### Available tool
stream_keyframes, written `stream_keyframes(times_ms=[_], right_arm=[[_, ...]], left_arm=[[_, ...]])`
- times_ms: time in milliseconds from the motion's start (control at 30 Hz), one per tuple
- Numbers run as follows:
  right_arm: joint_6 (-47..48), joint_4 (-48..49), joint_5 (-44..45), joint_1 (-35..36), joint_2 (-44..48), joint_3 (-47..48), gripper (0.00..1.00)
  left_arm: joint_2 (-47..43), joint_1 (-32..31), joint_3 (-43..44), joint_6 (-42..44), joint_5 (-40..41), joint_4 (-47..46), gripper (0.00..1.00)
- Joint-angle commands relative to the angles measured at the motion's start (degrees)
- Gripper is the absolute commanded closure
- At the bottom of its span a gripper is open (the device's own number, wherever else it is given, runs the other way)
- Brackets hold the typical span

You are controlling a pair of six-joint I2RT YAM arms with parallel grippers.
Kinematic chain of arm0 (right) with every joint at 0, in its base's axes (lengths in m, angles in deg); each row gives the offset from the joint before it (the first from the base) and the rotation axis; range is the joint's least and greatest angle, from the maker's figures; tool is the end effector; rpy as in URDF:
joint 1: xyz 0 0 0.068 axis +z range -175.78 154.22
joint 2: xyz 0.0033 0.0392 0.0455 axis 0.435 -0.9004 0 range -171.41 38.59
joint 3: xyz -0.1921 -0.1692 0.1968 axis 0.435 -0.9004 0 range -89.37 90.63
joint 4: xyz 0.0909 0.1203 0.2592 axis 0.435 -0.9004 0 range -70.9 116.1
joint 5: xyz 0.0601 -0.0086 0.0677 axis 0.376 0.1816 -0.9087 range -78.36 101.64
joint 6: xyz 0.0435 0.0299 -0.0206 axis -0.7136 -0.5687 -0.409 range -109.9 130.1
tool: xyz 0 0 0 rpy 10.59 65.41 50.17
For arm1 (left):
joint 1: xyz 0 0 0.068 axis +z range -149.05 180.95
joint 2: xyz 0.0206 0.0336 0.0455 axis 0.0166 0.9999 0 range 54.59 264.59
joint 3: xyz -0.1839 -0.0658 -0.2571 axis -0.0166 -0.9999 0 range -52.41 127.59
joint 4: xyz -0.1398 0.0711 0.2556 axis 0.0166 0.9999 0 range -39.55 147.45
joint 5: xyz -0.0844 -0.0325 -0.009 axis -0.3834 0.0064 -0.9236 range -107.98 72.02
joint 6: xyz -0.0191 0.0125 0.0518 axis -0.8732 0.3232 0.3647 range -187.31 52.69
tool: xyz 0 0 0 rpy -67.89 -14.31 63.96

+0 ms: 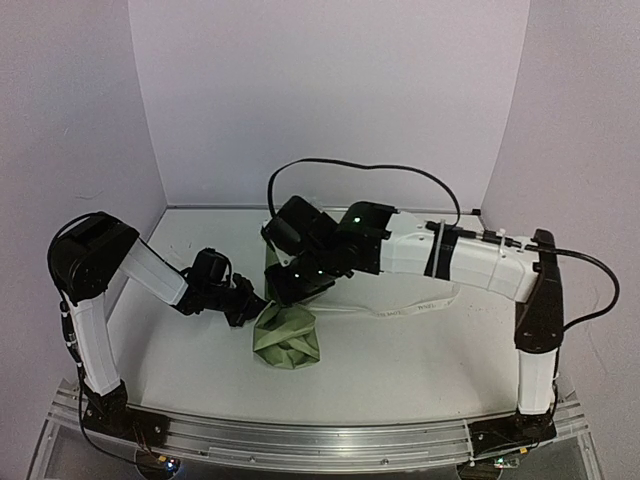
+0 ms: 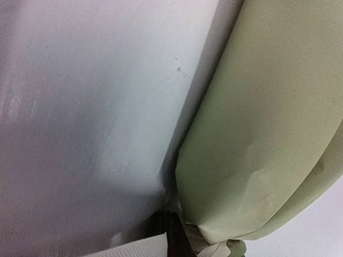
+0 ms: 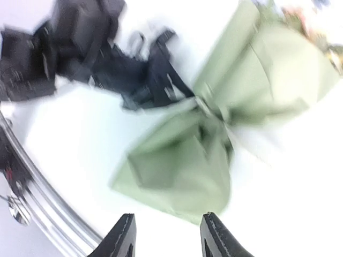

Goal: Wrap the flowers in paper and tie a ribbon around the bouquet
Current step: Adjust the folded bouquet at the center of the board.

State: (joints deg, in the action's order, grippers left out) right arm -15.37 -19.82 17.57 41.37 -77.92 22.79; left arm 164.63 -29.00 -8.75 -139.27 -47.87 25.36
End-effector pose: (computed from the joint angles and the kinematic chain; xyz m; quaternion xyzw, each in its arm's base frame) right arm 0.2067 0.4801 0.3466 -0.3177 0.8840 0.2118 0.2696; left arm 0.3185 -0.2064 0.1008 -0.2163 0.8598 -0.4575 0.0686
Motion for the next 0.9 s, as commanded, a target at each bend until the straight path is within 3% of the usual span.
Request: stream_keyframes(times_ms=[0, 133, 233, 400, 600, 767, 867], right_arm=[[1.59, -2.27, 3.2, -0.3, -9.46, 4.94, 0.56], [0.78, -2.02, 2.69, -0.36, -12.91, 2.18, 0.53], [-1.23, -0.89, 1.86, -0.34, -13.96, -1.95, 0.57], [-3.49, 2.2, 2.56, -0.35, -12.78, -9.76, 0.59], [-4.0, 2.31, 2.85, -0.35, -10.52, -11.08, 0.57], [-4.81, 2.24, 2.04, -1.95, -2.94, -9.81, 0.46], [-6.36, 2.41, 1.36, -4.99, 1.81, -11.21, 0.33]], left_arm=[[-1.41, 0.37, -0.61, 2.25, 1.63, 3.68, 1.0], [-1.57, 0.51, -0.54, 2.73, 1.07, 3.56, 1.0], [-1.37, 0.5, -1.02, 2.14, 0.94, 2.7, 1.0], [-1.83, 0.51, -1.19, 1.74, 0.66, 2.29, 1.0], [-1.82, 0.51, -0.55, 1.81, 0.2, 2.76, 1.0], [-3.67, 1.67, -1.26, 3.04, 2.07, 5.61, 1.0], [-5.24, 3.38, -1.88, 4.4, 2.83, 7.45, 1.0]])
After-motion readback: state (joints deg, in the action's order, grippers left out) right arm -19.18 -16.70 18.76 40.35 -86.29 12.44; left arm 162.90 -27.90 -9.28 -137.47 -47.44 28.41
